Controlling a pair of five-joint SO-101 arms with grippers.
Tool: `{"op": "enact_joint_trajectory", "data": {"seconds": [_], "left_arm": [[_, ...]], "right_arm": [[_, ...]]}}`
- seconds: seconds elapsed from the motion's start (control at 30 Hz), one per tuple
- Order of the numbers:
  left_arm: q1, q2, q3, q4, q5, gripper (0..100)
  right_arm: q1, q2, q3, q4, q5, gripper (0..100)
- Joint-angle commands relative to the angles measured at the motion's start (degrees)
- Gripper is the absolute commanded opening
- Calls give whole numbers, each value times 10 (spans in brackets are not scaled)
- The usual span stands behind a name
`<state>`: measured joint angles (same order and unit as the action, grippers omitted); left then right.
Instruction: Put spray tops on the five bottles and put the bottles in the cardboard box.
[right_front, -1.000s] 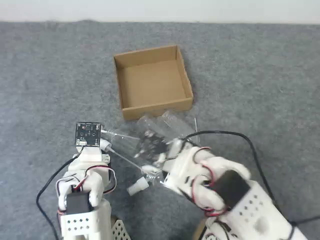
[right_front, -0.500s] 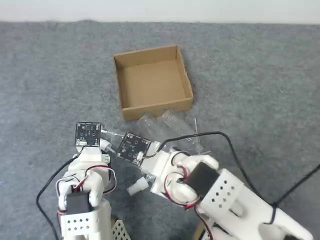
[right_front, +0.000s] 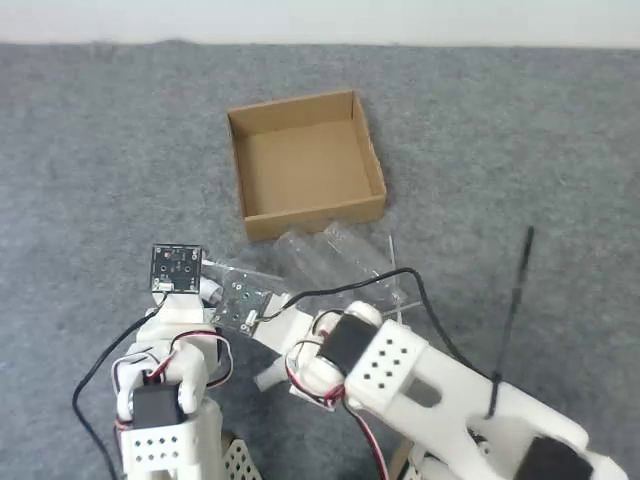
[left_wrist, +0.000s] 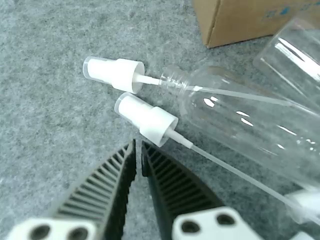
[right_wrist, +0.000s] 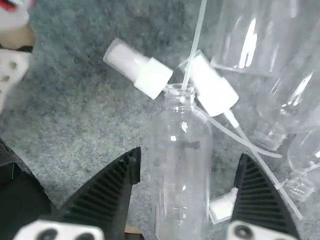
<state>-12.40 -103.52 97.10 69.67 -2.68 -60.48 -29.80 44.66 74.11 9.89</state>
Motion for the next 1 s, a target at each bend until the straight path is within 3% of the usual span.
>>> {"op": "enact_joint_trajectory", "data": {"seconds": [0.0, 0.97], "left_arm": [[-1, -6, -6, -13, 7, 13], [-1, -6, -6, -13, 7, 13]], "right_arm": [[-5, 14, -30, -9, -7, 264], [-1, 87, 37, -102, -5, 263]]}}
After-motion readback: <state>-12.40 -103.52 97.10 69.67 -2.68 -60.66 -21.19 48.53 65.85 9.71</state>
